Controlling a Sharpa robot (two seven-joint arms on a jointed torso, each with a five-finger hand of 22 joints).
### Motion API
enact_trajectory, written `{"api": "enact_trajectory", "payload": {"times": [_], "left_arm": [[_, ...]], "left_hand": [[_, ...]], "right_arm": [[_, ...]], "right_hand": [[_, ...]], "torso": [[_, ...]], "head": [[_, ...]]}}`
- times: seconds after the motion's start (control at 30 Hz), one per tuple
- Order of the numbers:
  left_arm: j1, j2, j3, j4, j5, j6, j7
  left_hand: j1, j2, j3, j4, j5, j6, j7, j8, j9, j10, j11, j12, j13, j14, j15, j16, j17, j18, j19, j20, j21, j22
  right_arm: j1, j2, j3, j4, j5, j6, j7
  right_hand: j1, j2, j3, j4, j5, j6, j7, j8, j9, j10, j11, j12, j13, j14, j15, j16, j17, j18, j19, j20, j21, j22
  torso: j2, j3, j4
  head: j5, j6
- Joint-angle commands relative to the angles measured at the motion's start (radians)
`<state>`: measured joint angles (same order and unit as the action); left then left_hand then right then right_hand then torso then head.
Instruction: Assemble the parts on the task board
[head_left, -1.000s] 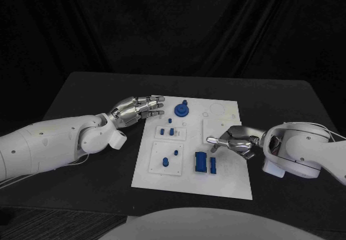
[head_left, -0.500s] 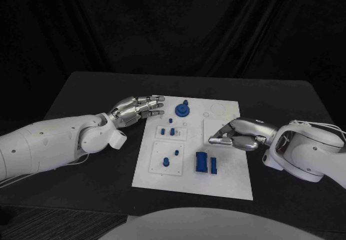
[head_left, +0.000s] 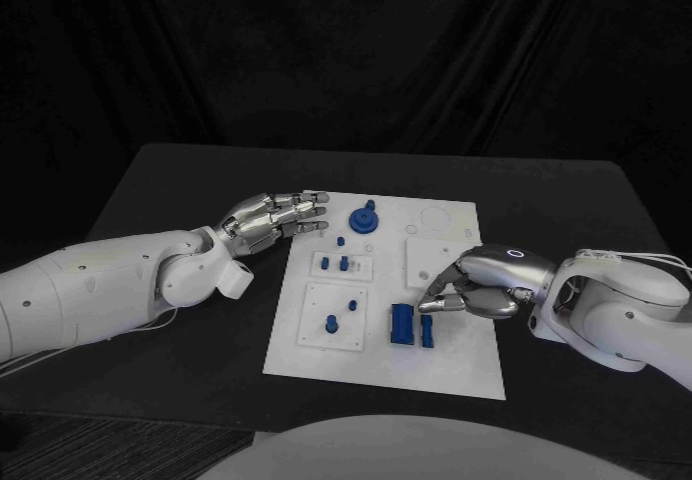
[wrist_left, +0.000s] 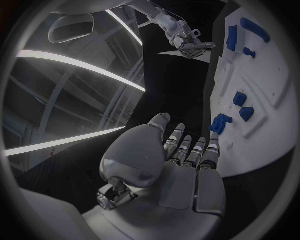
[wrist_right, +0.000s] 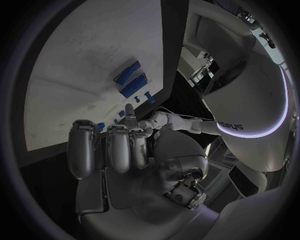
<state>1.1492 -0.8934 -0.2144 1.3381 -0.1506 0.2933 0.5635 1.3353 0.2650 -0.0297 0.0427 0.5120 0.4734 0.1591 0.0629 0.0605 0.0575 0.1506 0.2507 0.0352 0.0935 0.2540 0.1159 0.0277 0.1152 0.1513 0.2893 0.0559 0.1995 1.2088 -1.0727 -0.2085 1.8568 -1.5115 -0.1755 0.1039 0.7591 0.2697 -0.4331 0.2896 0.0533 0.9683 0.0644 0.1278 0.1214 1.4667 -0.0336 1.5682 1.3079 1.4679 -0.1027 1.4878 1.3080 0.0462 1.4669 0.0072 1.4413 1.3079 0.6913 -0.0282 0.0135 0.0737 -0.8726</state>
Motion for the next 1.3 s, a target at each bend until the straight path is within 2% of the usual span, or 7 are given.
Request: {"api": "enact_trajectory", "payload": {"times": [0.03,0.3,0.57,0.97,1.03,1.17,1.3], "left_arm": [[-0.002,0.001,0.001,0.001,0.006,0.008,0.02],[-0.003,0.001,0.001,0.002,0.006,0.009,0.017],[-0.004,0.0,0.001,0.002,0.006,0.009,0.016],[-0.005,-0.002,0.001,0.004,0.006,0.008,0.015],[-0.005,-0.002,0.001,0.004,0.006,0.007,0.016],[-0.005,-0.005,0.001,0.007,0.006,0.002,0.024],[-0.005,-0.014,0.001,0.018,0.006,-0.013,0.044]], "left_hand": [[-0.001,0.002,0.007,0.001,0.005,0.007,0.005,0.004,0.001,0.003,0.004,0.004,0.001,0.001,0.002,0.003,0.001,-0.009,0.005,0.002,0.007,0.0],[-0.002,0.002,0.009,0.001,0.006,0.006,0.005,0.004,0.001,0.004,0.005,0.005,0.001,0.001,0.002,0.003,0.001,-0.009,0.005,0.002,0.007,-0.001],[-0.002,0.002,0.009,0.001,0.006,0.006,0.005,0.004,0.001,0.004,0.005,0.005,0.001,0.001,0.002,0.003,0.001,-0.009,0.005,0.002,0.007,-0.001],[-0.003,0.002,0.011,0.0,0.006,0.006,0.006,0.004,0.001,0.005,0.006,0.006,0.002,0.002,0.002,0.004,0.001,-0.01,0.005,0.001,0.007,-0.001],[-0.003,0.002,0.011,0.0,0.006,0.006,0.006,0.004,0.001,0.005,0.006,0.006,0.002,0.002,0.002,0.004,0.001,-0.01,0.005,0.001,0.007,-0.001],[-0.004,0.001,0.015,-0.002,0.007,0.011,0.006,0.005,0.002,0.008,0.007,0.012,0.002,0.004,0.003,0.006,0.002,-0.01,0.008,0.002,0.008,0.001],[-0.008,-0.006,0.022,-0.009,0.007,0.018,0.008,0.007,0.003,0.016,0.01,0.022,0.004,0.009,0.004,0.011,0.002,-0.011,0.012,0.002,0.01,0.002]], "right_arm": [[-0.011,0.0,0.0,0.002,-0.038,0.055,-0.043],[-0.038,0.007,0.0,-0.006,-0.039,0.077,-0.087],[-0.055,0.013,0.0,-0.018,-0.039,0.099,-0.122],[-0.063,0.014,0.0,-0.026,-0.039,0.108,-0.15],[-0.064,0.014,0.0,-0.028,-0.039,0.096,-0.142],[-0.064,0.008,0.0,-0.031,-0.035,0.041,-0.091],[-0.061,-0.014,0.0,-0.026,0.037,-0.07,-0.007]], "right_hand": [[-0.009,-0.001,-0.03,0.002,-0.005,0.009,-0.002,0.005,-0.002,0.104,0.006,0.003,0.263,0.063,0.008,0.002,0.006,-0.017,0.057,0.003,-0.003,0.224],[-0.016,0.003,-0.03,0.003,-0.005,0.012,0.0,0.003,-0.004,0.104,0.008,0.003,0.263,0.062,0.011,0.001,0.002,-0.016,0.055,0.006,-0.007,0.222],[-0.009,0.004,-0.028,-0.001,-0.005,0.005,0.003,-0.006,-0.011,0.104,0.01,0.003,0.263,0.059,0.013,-0.003,-0.01,-0.014,0.051,0.008,-0.017,0.219],[0.018,-0.004,-0.027,-0.004,-0.004,-0.002,0.009,-0.021,-0.022,0.104,0.016,0.003,0.263,0.056,0.016,-0.008,-0.023,-0.011,0.045,0.013,-0.029,0.215],[0.027,-0.001,-0.024,-0.005,-0.004,-0.001,0.011,-0.022,-0.024,0.104,0.019,0.003,0.263,0.056,0.018,-0.009,-0.026,-0.01,0.044,0.015,-0.033,0.214],[0.061,0.005,-0.019,-0.005,-0.002,0.013,0.014,-0.023,-0.029,0.104,0.026,0.003,0.263,0.051,0.022,-0.017,-0.046,-0.006,0.037,0.02,-0.047,0.209],[0.081,0.011,-0.021,-0.001,0.0,0.096,0.017,0.01,-0.02,0.104,0.038,0.003,0.263,0.052,0.032,-0.018,-0.046,-0.007,0.039,0.029,-0.042,0.211]], "torso": [[0.0,-0.0006,0.0004],[0.0,-0.0003,0.0004],[0.0,-0.0004,0.0003],[0.0,-0.0004,0.0002],[0.0,-0.0003,0.0004],[-0.001,-0.0002,0.001],[-0.004,0.0006,0.0012]], "head": [[0.002,0.0],[0.004,0.0],[0.006,0.0],[0.008,0.0],[0.007,0.0],[0.006,0.0],[0.008,0.0]]}}
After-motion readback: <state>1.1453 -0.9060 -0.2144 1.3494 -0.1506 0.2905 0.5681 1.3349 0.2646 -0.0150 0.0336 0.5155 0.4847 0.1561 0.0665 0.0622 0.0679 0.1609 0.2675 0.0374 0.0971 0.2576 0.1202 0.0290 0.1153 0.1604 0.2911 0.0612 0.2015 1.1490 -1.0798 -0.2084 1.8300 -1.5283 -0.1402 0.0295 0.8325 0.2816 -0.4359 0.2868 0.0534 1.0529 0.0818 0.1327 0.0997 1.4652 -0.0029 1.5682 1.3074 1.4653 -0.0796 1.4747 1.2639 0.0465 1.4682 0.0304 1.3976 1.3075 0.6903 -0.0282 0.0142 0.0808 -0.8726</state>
